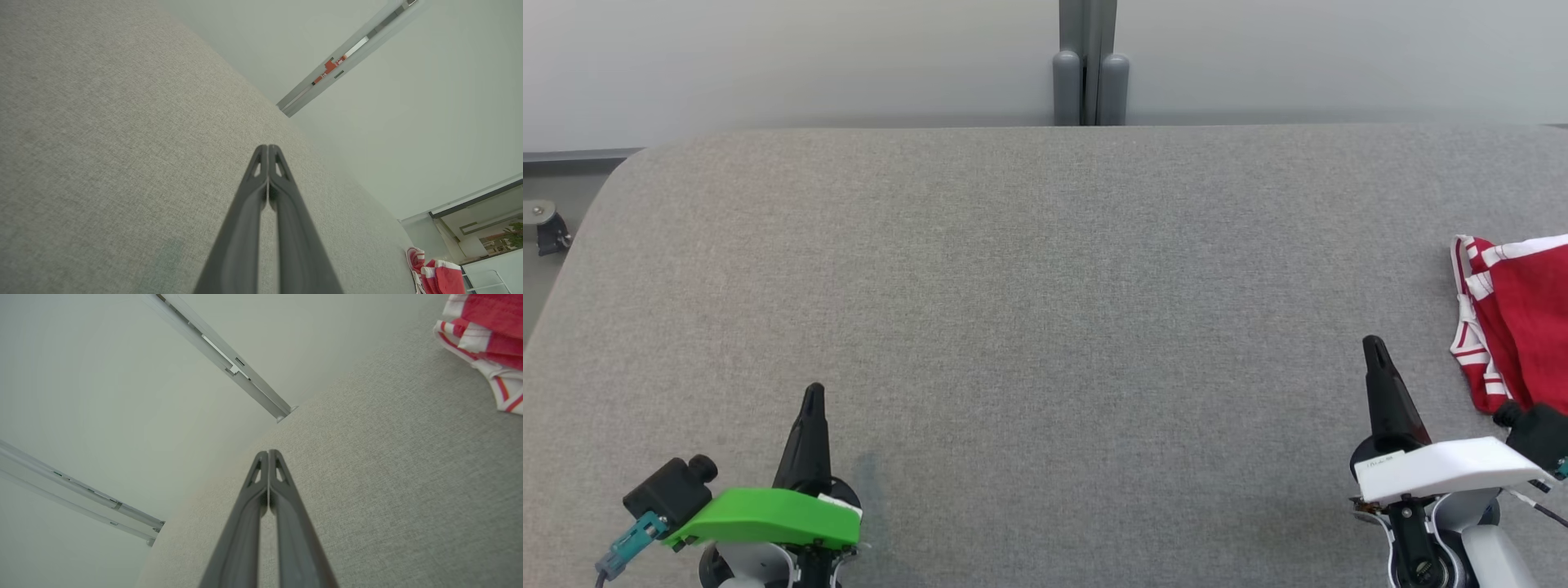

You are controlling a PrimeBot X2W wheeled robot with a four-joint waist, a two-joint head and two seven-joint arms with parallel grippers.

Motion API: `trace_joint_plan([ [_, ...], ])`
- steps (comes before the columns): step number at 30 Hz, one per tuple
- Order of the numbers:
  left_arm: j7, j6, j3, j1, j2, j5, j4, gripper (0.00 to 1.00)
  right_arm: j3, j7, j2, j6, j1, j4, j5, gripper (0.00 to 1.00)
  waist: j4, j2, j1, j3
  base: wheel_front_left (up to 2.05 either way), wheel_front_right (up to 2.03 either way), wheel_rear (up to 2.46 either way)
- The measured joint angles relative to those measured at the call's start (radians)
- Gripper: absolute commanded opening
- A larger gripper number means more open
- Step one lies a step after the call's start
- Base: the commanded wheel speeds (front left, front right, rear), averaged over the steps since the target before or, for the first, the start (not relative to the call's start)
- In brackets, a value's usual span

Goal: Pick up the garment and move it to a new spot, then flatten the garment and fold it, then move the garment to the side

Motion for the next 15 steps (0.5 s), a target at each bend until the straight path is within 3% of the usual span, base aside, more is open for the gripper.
trace_joint_plan([
  [15, 0.043, -0.016, 0.041, -0.008, 0.004, -0.176, 0.008, 0.00, -0.011, 0.044, -0.003, 0.000, -0.012, 0.026, 0.189, 0.00, -0.012, 0.0000, 0.0000, -0.013, 0.00, 0.00, 0.00],
])
